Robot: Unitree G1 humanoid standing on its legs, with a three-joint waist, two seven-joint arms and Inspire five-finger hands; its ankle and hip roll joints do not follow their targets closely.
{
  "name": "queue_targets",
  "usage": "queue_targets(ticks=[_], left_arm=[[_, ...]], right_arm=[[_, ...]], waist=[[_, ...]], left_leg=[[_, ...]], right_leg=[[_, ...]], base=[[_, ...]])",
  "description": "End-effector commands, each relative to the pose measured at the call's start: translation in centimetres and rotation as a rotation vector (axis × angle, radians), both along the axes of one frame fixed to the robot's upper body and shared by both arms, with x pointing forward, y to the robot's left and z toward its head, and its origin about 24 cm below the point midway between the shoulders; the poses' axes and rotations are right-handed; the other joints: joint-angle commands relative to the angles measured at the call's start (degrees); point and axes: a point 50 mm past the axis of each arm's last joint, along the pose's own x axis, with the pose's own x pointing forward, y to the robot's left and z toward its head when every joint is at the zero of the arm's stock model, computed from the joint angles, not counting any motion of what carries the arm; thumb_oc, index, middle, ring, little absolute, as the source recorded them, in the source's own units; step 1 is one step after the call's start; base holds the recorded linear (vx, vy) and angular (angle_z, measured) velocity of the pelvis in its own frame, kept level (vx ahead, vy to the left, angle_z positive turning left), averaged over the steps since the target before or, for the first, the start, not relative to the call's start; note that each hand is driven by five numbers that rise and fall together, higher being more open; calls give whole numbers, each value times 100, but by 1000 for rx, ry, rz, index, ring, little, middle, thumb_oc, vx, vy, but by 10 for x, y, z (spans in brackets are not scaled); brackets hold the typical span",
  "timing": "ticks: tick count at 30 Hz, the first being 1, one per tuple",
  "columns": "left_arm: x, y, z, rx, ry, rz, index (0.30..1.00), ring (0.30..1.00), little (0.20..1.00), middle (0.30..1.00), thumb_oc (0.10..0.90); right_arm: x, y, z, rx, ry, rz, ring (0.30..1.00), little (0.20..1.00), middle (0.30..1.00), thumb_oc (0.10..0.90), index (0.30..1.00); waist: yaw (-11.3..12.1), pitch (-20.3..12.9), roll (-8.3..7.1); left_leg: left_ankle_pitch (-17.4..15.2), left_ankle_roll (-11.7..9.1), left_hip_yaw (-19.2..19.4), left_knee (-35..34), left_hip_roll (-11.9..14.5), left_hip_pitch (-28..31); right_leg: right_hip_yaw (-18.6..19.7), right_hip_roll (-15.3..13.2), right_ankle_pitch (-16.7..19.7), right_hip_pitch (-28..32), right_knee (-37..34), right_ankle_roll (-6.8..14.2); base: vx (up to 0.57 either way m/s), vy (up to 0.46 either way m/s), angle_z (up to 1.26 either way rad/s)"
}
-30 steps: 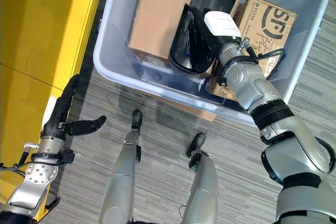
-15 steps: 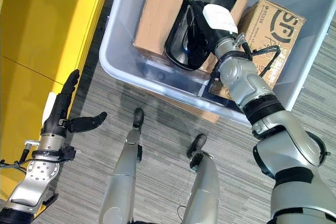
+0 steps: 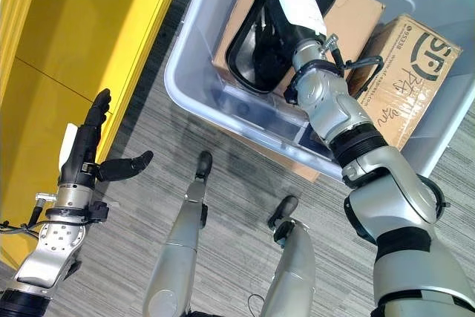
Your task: Move parts from the plastic box to the shelf.
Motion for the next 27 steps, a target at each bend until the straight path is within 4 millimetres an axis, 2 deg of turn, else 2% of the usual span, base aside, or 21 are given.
queue_targets(ticks=[1, 10, 14, 25, 27], left_arm=[[-7, -6, 33, 28, -169, -56, 1000, 1000, 1000, 1000, 900], [-7, 1, 31, 62, -129, -38, 1000, 1000, 1000, 1000, 900], [-9, 4, 29, 73, -116, -29, 1000, 1000, 1000, 1000, 900], [-15, 12, 27, 81, -97, 9, 1000, 1000, 1000, 1000, 900], [-17, 12, 27, 83, -96, 11, 1000, 1000, 1000, 1000, 900]], right_arm=[[-32, 28, 82, -52, -298, 134, 1000, 1000, 1000, 900, 1000], [-69, 51, 96, -68, -358, 354, 1000, 1000, 1000, 900, 1000], [-84, 53, 99, -104, -386, 409, 1000, 1000, 1000, 900, 1000], [-99, 31, 85, -292, -326, 389, 1000, 1000, 1000, 900, 1000], [-103, 26, 81, -373, -320, 372, 1000, 1000, 1000, 900, 1000]], waist=[[-45, -73, -17], [-185, -165, -223], [-232, -180, -281], [-388, -190, -441], [-430, -176, -468]], left_leg=[[-334, 326, 36, 68, 36, 147], [-359, 293, 101, 47, 126, 419], [-353, 271, 127, 28, 154, 494], [-294, 213, 172, -35, 301, 619], [-280, 195, 186, -41, 341, 620]], right_leg=[[197, 77, 125, 1352, -1064, 331], [257, 145, 140, 1600, -1177, 308], [256, 164, 140, 1661, -1211, 301], [281, 271, 167, 1706, -1291, 290], [277, 286, 173, 1690, -1308, 292]], base=[[-19, 7, -6], [-15, 0, -5], [-23, -14, -11], [-27, -15, -6], [0, 0, 0]])
